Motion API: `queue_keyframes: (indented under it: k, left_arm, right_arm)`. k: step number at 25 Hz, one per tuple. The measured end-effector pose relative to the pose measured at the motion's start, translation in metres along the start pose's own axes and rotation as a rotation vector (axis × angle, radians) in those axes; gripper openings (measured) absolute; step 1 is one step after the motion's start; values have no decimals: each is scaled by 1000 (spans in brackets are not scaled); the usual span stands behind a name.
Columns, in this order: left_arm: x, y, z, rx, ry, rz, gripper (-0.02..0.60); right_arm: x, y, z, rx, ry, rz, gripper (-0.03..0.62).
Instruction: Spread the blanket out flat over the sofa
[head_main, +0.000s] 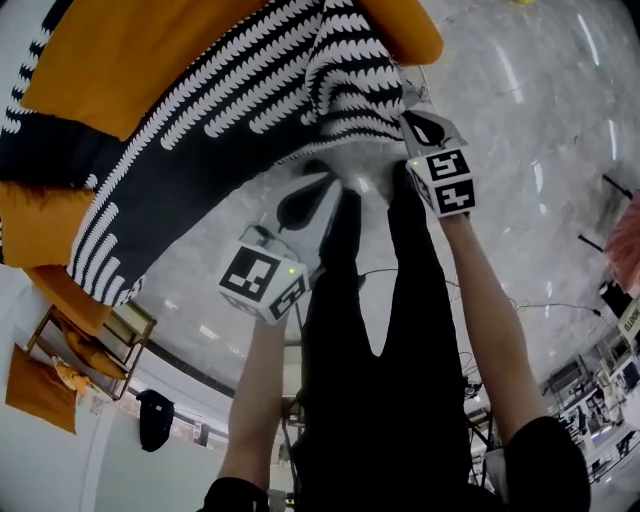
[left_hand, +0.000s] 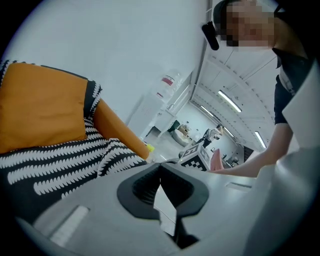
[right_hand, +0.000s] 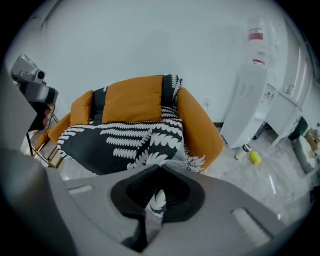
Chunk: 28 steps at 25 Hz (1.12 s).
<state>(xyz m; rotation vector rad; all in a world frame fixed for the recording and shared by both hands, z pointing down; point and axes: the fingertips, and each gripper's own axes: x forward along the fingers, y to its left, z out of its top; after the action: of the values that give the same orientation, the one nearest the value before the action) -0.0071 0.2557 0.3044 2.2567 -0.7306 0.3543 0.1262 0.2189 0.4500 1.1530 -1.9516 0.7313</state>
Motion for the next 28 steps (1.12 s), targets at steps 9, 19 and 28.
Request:
queue_keyframes:
  k: [9,19,28]
  left_arm:
    - [7,3,-8,-27,-35,104,11]
    - [-9,-14,-20,-131,-175,231,11]
    - [54,-37,-49,-127,-150,259,11]
  right_arm:
    - [6,-10,-25,-59,49,56,17]
    - [2,16,-44,-171,52,143,15]
    - [34,-30,-100,-300,137,172,14]
